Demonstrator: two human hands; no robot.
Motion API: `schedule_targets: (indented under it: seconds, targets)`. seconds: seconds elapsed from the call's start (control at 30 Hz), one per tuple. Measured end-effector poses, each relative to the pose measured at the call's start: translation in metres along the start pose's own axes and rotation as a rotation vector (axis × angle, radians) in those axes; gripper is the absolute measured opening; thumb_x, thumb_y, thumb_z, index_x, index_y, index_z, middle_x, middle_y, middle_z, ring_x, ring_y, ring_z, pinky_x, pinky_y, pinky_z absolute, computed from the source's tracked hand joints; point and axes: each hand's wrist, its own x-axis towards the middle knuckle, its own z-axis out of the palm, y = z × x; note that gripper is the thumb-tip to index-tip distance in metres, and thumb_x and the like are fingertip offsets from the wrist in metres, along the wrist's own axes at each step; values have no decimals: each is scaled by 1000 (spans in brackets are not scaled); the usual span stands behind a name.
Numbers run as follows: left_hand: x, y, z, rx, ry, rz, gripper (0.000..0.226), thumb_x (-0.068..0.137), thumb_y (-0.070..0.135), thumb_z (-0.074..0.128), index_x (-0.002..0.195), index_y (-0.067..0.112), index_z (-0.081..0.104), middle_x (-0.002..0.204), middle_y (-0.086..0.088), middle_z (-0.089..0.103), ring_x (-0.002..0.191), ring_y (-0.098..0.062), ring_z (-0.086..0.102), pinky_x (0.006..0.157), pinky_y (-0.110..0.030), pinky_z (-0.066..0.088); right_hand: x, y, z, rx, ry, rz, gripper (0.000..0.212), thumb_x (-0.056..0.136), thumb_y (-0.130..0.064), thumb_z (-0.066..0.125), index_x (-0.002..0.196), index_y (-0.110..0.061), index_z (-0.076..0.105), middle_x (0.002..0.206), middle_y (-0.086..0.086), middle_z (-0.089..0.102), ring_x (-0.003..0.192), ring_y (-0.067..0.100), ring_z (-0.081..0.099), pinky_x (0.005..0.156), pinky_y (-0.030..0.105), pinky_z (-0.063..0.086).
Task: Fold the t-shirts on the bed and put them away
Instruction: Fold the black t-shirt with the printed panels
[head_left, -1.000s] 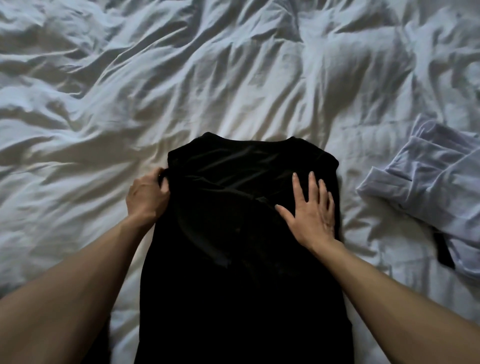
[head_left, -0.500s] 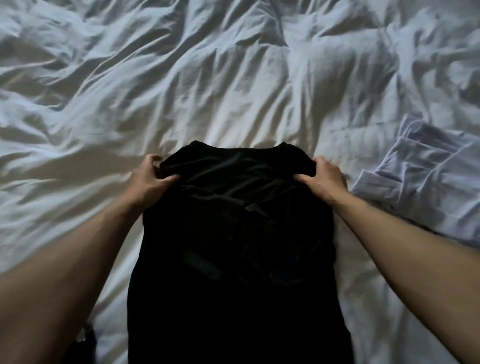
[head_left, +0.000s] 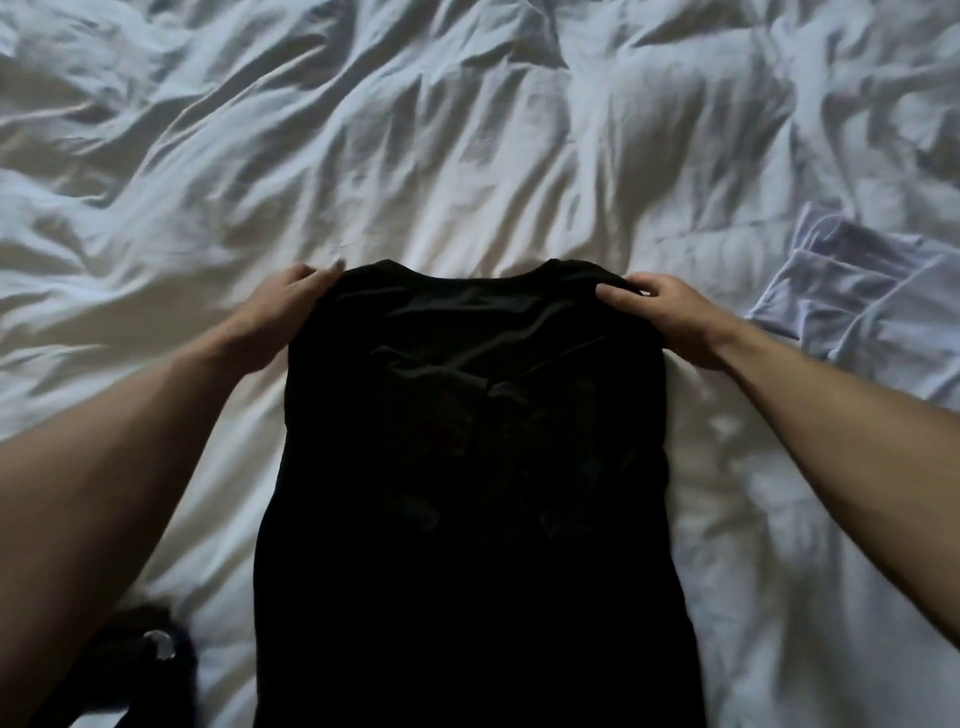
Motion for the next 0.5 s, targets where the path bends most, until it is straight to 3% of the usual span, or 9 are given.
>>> schedule_targets:
  seconds: [0.07, 0.13, 0.2, 0.27, 0.37, 0.5]
  targets:
    - [-7, 9, -3, 53, -151, -2, 25, 88, 44, 69, 93, 19, 70, 88, 5, 69, 76, -8, 64, 69, -20, 50, -7, -8, -3, -117, -192, 79, 22, 87, -22, 72, 105, -10, 69, 93, 1, 75, 81, 9, 71, 69, 17, 55]
    - [-12, 12, -6, 181, -250, -16, 30, 79, 33, 82, 101, 15, 73, 95, 1, 74, 84, -12, 70, 73, -17, 54, -12, -10, -4, -288, -250, 102, 21, 84, -14, 75, 104, -9, 69, 95, 2, 75, 85, 13, 71, 70, 17, 55]
    - [-16, 14, -10, 239, -230, -17, 37, 71, 26, 85, 103, 11, 74, 102, -13, 75, 90, -24, 71, 84, -32, 55, -16, -13, -2, -371, -197, 55, 14, 84, -7, 74, 97, -7, 69, 87, 4, 72, 79, 14, 67, 64, 16, 52]
    - [-31, 18, -13, 232, -175, 17, 42, 62, 36, 80, 98, 16, 75, 104, -19, 73, 89, -29, 69, 90, -44, 54, -24, -12, 3, -444, -128, -56, 9, 85, -6, 72, 93, -4, 69, 80, 4, 66, 75, 14, 62, 61, 17, 48]
    - [-65, 23, -14, 132, -111, 112, 43, 58, 43, 73, 94, 21, 73, 98, -13, 71, 83, -21, 62, 84, -45, 52, -50, -4, 9, -469, -27, -186, 6, 85, -8, 72, 86, -7, 66, 73, 2, 59, 69, 11, 56, 62, 29, 42]
    - [-140, 15, -16, -11, -149, 294, 16, 74, 30, 75, 88, 36, 76, 79, 10, 69, 72, -5, 61, 66, -25, 51, -122, 14, 18, -406, 65, -259, 20, 85, -5, 71, 74, -15, 57, 62, -6, 49, 60, 7, 46, 55, 29, 36]
